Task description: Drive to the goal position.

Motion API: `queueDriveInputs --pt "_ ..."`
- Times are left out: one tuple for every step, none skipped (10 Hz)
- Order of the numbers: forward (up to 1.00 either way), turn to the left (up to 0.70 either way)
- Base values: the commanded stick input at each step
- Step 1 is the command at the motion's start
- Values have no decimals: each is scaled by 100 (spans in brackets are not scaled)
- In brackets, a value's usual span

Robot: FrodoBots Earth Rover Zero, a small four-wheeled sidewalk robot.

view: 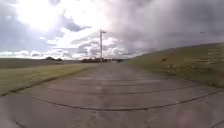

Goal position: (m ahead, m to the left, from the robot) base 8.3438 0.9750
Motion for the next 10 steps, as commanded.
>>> queueDriveInputs --pt "100 0" --pt "100 0" --pt "100 0" --pt "100 0" --pt "100 0" --pt "100 0" --pt "100 0" --pt "100 0" --pt "100 0" --pt "100 -1"
